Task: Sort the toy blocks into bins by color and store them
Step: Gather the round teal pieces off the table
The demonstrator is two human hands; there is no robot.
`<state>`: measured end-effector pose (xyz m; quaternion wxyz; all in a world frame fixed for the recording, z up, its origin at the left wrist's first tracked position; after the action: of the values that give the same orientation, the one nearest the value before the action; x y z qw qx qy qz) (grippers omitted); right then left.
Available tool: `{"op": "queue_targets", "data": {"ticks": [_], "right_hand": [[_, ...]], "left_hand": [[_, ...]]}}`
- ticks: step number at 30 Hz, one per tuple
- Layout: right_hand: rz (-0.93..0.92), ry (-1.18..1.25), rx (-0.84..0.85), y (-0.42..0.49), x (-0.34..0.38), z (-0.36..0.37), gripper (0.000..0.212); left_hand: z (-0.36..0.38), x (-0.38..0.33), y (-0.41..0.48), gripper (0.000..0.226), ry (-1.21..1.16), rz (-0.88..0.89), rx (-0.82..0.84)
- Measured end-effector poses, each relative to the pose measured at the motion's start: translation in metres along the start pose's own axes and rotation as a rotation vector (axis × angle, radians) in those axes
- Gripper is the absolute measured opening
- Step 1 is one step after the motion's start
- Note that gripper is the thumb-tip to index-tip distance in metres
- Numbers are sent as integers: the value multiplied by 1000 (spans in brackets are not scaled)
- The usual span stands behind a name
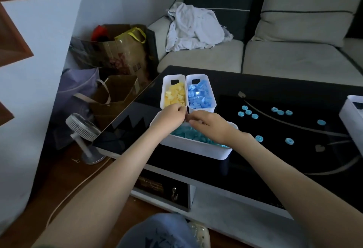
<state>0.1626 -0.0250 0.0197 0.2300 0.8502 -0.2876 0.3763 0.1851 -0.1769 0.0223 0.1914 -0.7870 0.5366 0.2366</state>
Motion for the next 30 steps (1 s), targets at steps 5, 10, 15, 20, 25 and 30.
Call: {"op": "queue_targets", "data": {"ticks": [5,10,15,20,25,30], "right_hand": [[-136,-79,-289,-25,-6,-37,28],[232,-358,-537,-79,-70,-92,45],[760,-461,-401,-145,-135,-113,70],[415,-656,-327,-143,-147,-107,33],[340,-487,-550,-132,-158,-125,17],[550,-613,-746,-134,-183,-172,25]], "left_hand": [[11,-36,-11,12,-52,107,-176],[49,-101,-34,28,-110,324,-304],[135,-152,-58,59,17,405,-91],[181,-144,-36,41,470,395,-21],[190,-147,-15,28,561,454,-113],[197,-156,12,44,605,309,-307]]}}
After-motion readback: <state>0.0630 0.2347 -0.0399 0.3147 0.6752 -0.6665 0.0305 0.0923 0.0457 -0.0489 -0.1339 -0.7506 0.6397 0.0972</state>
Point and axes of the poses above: each hand's wrist, its own y-axis towards the middle knuckle, its own z-axis out of the palm, x = y × z, the point moved 1 cm from there along y, towards the middle knuckle, and after that the axes turned 8 degrees about y, right-handed, at the moved point
